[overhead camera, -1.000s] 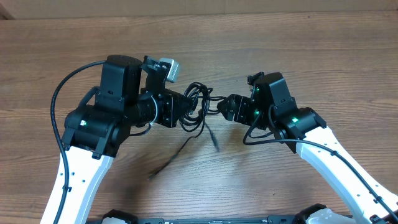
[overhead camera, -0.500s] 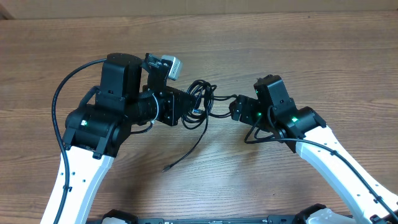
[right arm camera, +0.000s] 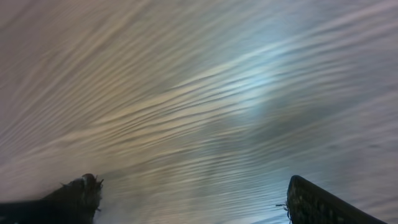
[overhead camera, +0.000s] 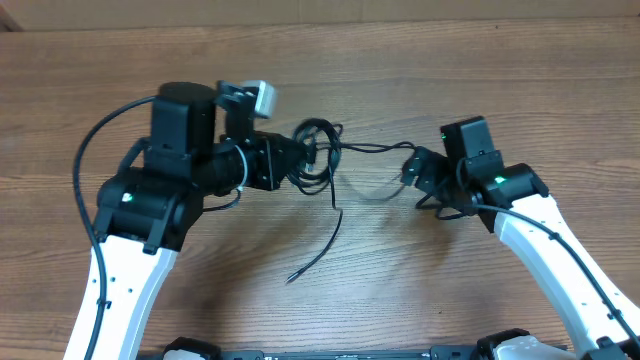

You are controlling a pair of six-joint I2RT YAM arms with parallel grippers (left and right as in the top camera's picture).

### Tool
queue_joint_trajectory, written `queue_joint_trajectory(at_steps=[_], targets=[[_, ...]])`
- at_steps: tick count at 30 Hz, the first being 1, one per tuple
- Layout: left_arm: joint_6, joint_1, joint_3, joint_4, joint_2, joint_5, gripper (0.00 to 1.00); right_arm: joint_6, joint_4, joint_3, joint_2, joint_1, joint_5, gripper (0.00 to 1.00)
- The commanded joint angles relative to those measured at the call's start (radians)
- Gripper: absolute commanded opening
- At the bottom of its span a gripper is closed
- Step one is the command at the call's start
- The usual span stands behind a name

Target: Untangle cables

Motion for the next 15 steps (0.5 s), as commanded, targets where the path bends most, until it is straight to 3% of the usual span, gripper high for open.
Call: queue_joint_trajectory(at_steps=[1,4,11,15], targets=[[-0.115,0.014,0.035,0.010,-0.038,-0.074,0.04,0.013,0.004,-0.018,0.015,-0.013,0.014,0.96],[-0.162,0.014,0.035,0.011,-0.038,-0.096,0.04,-0.041,0.015,-0.018,0.015,-0.013,-0.090,0.96],[-0.148,0.014,0.035,0.006,-0.038,-0.137,0.04,-0.135,0.023,-0.018,0.003,-0.013,-0.316,0.97],[0.040,0.014,0.035,0.000,-0.037,-0.162,0.04,-0.254,0.023,-0.018,-0.024,-0.013,-0.481,0.97]])
